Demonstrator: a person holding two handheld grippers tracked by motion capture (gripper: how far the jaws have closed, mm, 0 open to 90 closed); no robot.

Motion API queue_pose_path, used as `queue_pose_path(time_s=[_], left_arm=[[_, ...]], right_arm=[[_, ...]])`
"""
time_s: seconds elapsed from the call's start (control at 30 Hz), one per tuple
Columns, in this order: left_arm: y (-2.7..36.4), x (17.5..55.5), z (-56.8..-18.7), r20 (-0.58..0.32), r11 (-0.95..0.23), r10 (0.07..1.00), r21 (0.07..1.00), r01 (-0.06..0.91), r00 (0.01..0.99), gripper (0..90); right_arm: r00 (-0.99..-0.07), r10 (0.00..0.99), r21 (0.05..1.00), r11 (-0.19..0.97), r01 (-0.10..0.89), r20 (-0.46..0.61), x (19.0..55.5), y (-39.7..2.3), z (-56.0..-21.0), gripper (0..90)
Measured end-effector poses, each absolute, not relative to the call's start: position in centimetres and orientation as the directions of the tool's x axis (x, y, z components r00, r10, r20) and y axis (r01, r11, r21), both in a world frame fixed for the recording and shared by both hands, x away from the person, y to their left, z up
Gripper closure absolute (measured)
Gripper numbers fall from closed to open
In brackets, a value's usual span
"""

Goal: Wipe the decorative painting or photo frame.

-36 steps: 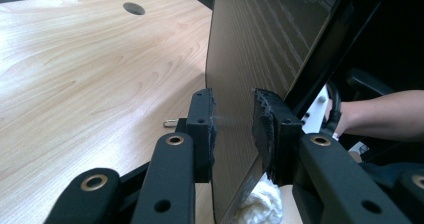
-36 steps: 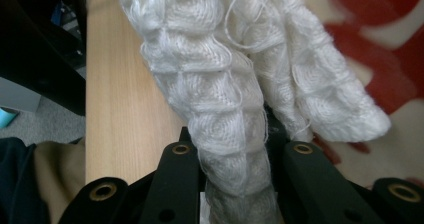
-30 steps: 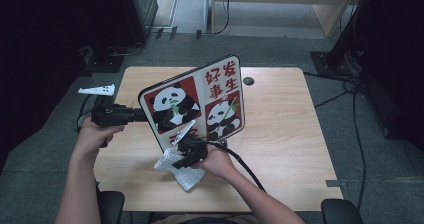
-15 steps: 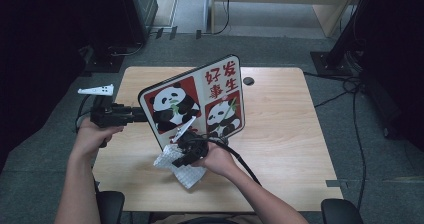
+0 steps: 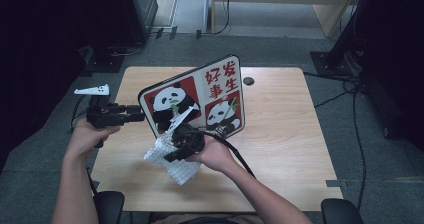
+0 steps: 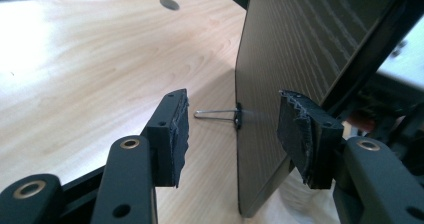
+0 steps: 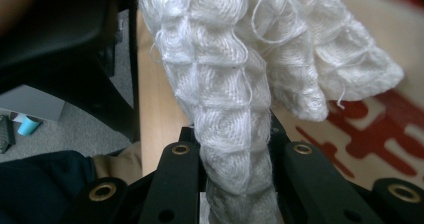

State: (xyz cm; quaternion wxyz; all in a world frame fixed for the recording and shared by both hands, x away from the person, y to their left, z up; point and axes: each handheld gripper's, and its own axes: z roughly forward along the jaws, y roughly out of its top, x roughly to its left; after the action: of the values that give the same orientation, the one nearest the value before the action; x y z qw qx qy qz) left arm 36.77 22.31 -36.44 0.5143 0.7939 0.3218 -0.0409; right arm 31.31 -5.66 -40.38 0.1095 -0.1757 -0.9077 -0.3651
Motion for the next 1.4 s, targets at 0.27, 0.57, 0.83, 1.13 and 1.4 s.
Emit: queue_pose_path(time_s=[0.27, 0.57, 0.83, 1.13, 1.4], left_arm=[[22.9, 36.5, -36.3, -0.359, -0.266, 0.491, 0.806, 0.529, 0.794, 46.0], [23.3, 36.2, -36.0, -0.351, -0.286, 0.502, 0.795, 0.535, 0.790, 41.3], [24.0, 35.5, -35.8, -0.352, -0.279, 0.504, 0.797, 0.535, 0.789, 40.7], [24.9, 35.0, -35.8, -0.354, -0.258, 0.521, 0.802, 0.538, 0.777, 39.5], [25.1, 34.9, -35.7, -0.354, -0.249, 0.519, 0.808, 0.534, 0.778, 39.6]], right_arm=[[-0.921, 0.225, 0.639, 0.667, 0.383, 0.317, 31.2, -4.8, -38.0, 76.9], [-0.932, 0.196, 0.664, 0.658, 0.355, 0.304, 31.1, -3.7, -35.4, 76.9], [-0.939, 0.165, 0.681, 0.652, 0.334, 0.303, 31.5, -2.4, -33.6, 76.8], [-0.951, 0.148, 0.711, 0.635, 0.301, 0.270, 32.5, -0.9, -30.9, 76.8], [-0.946, 0.197, 0.726, 0.607, 0.324, 0.257, 34.0, -0.5, -28.5, 76.5]])
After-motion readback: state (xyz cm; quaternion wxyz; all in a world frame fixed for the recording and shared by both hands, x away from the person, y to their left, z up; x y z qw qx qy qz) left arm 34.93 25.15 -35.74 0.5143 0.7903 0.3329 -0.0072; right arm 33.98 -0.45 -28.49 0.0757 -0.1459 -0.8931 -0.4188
